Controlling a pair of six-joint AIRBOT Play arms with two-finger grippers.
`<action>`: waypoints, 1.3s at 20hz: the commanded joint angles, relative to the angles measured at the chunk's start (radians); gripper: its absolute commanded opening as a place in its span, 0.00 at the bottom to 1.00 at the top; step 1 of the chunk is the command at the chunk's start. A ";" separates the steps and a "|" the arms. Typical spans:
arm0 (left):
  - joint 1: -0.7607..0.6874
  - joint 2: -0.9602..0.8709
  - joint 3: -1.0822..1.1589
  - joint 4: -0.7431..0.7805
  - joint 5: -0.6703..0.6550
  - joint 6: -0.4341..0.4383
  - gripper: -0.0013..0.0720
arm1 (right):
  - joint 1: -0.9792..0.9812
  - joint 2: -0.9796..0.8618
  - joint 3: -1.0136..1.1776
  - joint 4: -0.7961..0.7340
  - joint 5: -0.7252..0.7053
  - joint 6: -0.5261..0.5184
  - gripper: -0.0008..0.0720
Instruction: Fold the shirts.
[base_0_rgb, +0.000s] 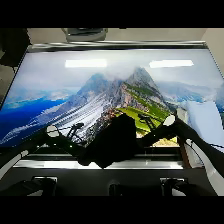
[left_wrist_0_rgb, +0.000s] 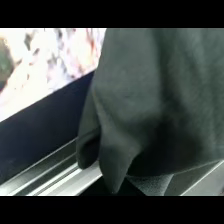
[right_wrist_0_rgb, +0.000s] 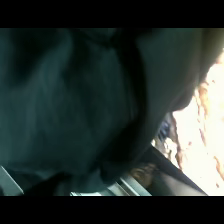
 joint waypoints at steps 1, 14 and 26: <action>-0.001 -0.001 0.035 -0.004 0.008 -0.001 0.06 | 0.001 -0.039 -0.005 0.059 -0.010 0.002 0.26; 0.386 0.438 0.961 0.084 0.213 -0.220 0.05 | -0.001 0.645 0.776 -0.637 -0.241 0.338 0.07; 0.359 0.524 1.046 0.246 0.209 -0.257 0.05 | -0.001 0.655 0.888 -0.491 0.259 0.394 0.07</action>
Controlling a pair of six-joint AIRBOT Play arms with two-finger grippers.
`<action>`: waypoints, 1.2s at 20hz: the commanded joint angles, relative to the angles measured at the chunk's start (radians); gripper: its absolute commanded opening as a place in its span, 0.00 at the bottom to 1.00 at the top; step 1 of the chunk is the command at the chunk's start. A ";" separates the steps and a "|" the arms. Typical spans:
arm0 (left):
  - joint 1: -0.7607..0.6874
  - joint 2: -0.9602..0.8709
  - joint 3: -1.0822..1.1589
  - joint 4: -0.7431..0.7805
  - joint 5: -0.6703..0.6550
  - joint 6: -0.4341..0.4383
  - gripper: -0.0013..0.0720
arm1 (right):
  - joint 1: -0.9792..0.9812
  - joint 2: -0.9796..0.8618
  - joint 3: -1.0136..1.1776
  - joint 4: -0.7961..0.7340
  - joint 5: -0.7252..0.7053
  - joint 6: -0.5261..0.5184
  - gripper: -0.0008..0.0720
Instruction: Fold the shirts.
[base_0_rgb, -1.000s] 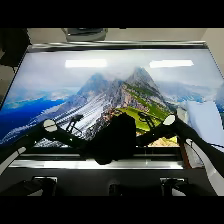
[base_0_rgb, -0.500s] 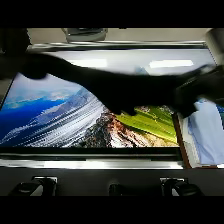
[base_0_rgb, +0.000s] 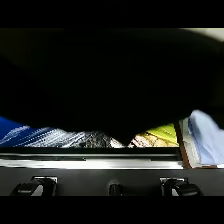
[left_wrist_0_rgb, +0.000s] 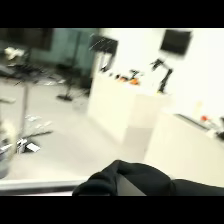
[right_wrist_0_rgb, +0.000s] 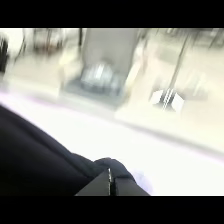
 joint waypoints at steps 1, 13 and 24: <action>0.001 -0.021 -0.052 0.140 -0.040 -0.015 0.06 | -0.001 -0.083 -0.027 -0.010 0.489 0.008 0.07; -0.032 -0.542 -0.422 0.096 0.324 -0.012 0.06 | 0.000 -0.498 -0.735 0.141 -0.708 0.068 0.07; 0.097 -0.726 -0.404 -0.008 -0.210 -0.045 0.97 | -0.262 -0.589 -0.563 0.383 -0.278 -0.319 0.79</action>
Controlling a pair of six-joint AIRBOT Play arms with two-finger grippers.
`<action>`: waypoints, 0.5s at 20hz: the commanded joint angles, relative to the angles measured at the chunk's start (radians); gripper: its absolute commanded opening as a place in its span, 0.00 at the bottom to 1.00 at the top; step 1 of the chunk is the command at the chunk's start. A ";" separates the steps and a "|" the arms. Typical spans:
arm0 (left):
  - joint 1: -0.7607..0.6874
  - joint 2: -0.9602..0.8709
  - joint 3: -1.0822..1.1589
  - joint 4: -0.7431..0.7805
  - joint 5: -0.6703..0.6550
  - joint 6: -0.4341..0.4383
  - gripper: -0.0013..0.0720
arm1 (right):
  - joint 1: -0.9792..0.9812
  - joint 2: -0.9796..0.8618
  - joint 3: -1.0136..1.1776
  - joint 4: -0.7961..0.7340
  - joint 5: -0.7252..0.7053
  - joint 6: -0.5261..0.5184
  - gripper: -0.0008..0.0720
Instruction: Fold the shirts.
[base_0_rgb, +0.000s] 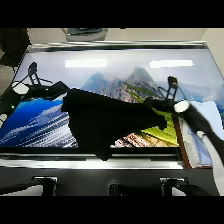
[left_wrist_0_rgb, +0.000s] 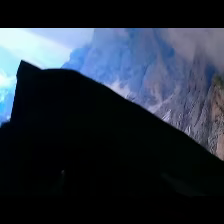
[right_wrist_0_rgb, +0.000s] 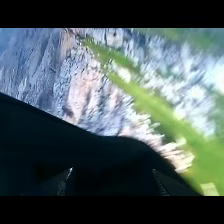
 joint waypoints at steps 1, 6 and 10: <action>0.087 -0.002 -0.003 0.055 -0.356 -0.006 0.87 | -0.206 0.061 0.111 -0.102 0.387 -0.244 0.79; 0.027 0.134 -0.384 0.017 -0.392 0.060 0.84 | -0.421 0.051 0.072 -0.224 0.773 -0.294 0.92; -0.084 0.173 -0.629 -0.132 -0.275 0.084 0.83 | -0.384 0.051 -0.018 -0.219 0.738 -0.312 0.94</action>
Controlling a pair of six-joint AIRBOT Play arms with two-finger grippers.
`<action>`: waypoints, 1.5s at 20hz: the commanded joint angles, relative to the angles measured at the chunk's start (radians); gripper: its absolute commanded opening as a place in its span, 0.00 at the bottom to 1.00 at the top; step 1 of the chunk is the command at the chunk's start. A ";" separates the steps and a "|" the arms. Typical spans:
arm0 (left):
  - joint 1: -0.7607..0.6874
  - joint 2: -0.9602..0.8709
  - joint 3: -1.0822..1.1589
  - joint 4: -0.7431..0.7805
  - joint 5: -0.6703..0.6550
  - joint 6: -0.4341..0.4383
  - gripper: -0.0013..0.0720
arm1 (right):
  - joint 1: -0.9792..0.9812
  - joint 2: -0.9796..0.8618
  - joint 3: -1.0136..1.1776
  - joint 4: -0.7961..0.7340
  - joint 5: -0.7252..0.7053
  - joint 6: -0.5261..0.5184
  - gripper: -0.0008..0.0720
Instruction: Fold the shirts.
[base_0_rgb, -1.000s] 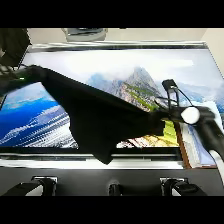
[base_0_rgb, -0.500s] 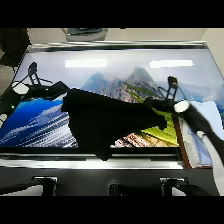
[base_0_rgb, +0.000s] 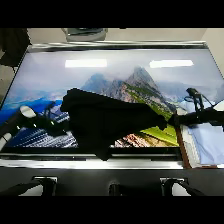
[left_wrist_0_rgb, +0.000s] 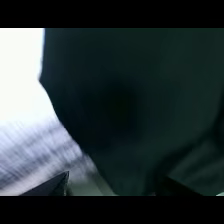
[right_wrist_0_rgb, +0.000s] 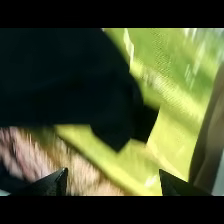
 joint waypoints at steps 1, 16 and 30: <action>-0.099 0.030 -0.193 -0.139 0.098 0.021 0.83 | 0.008 0.000 -0.062 -0.020 0.032 -0.032 0.94; -0.254 0.031 -0.206 -0.203 0.410 -0.115 0.06 | 0.158 -0.204 -0.074 -0.043 -0.319 -0.032 0.90; 0.011 0.475 0.853 0.136 0.314 -0.002 0.05 | 0.156 0.325 0.533 0.042 -0.105 0.121 0.07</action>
